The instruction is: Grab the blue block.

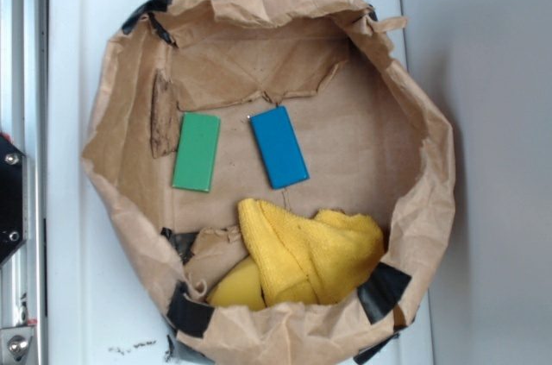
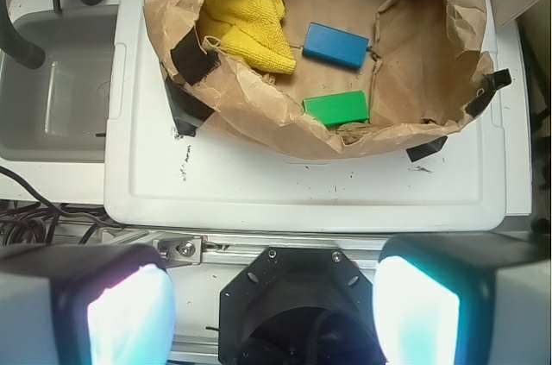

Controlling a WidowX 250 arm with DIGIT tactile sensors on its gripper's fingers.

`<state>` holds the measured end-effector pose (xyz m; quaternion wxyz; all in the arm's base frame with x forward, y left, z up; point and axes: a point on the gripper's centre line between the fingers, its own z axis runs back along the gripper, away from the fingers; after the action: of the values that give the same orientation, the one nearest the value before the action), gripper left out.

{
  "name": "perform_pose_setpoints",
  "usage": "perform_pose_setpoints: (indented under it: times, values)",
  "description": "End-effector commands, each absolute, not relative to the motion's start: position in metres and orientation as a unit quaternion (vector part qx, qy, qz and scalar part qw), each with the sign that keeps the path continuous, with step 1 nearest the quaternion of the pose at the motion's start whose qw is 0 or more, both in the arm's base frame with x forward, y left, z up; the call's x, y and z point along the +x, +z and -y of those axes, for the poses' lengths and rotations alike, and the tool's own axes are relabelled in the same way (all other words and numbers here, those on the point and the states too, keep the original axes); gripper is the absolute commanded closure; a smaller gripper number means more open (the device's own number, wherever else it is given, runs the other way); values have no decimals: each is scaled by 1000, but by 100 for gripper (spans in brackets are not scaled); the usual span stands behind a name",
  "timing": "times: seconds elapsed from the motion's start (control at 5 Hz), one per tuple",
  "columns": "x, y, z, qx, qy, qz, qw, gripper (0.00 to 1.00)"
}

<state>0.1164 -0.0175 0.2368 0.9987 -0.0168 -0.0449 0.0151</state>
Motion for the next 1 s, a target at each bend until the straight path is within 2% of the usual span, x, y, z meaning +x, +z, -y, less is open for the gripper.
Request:
perform_pose_setpoints:
  times: [0.0, 0.2, 0.8]
  values:
    - [116, 237, 18, -17, 15, 45, 999, 0]
    - [142, 228, 12, -32, 26, 52, 998, 0]
    - [142, 228, 12, -32, 26, 52, 998, 0]
